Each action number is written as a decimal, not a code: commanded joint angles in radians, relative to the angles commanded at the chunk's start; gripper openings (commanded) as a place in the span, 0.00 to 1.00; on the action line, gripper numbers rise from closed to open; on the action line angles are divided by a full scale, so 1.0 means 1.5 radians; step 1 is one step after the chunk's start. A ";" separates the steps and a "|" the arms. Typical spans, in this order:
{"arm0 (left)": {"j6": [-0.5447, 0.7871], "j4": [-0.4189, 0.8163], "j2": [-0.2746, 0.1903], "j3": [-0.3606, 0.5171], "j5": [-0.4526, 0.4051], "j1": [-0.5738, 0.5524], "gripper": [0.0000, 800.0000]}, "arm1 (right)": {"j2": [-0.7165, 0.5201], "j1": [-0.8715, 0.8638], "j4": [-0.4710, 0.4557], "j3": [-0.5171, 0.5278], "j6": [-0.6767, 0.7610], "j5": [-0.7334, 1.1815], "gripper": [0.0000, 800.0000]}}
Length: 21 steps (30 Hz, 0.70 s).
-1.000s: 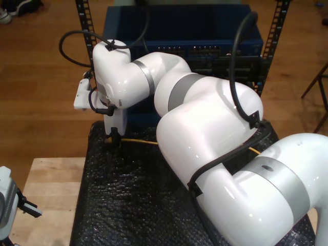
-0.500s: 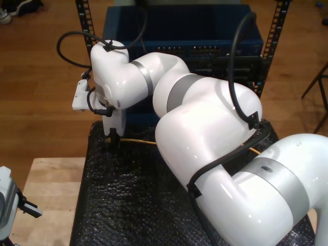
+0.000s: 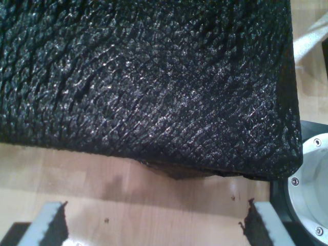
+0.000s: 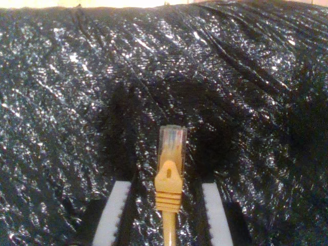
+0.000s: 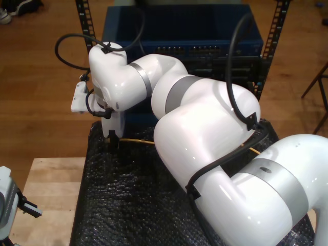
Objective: Grab the cable and plug it in
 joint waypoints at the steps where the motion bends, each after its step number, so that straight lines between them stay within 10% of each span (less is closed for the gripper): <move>1: 0.000 0.000 0.001 0.000 0.000 0.000 1.00 | 0.000 0.000 0.000 0.000 0.000 0.001 0.36; 21: 0.000 0.000 0.002 -0.001 0.000 0.000 1.00 | -0.003 0.000 -0.013 0.000 0.003 0.001 0.24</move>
